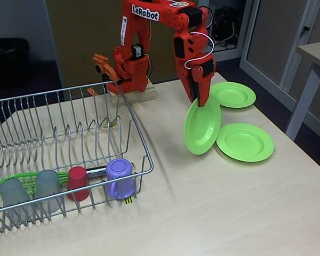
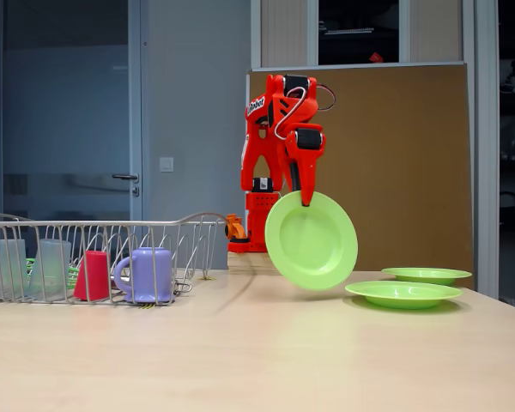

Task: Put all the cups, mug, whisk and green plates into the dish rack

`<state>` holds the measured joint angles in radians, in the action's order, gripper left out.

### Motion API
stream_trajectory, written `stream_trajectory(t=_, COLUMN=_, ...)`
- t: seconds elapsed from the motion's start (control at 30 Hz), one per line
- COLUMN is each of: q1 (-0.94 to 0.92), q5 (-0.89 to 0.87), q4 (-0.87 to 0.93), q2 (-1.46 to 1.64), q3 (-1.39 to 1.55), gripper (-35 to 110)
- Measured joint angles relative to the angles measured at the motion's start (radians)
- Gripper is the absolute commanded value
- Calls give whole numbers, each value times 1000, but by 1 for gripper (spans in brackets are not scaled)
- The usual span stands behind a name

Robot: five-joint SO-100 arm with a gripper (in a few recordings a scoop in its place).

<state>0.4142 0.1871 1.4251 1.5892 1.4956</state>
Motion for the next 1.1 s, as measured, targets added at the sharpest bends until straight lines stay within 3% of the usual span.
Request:
stream_trajectory(t=0.57, q1=-64, q5=268, q4=49, q2=207, q3=-123, gripper=0)
stream_trajectory(t=0.87, q1=-426, q5=279, q4=141, q2=276, q3=-281, gripper=0)
stream_trajectory(t=1.1, q1=-775, q5=87, q4=143, q2=298, q3=-256, gripper=0)
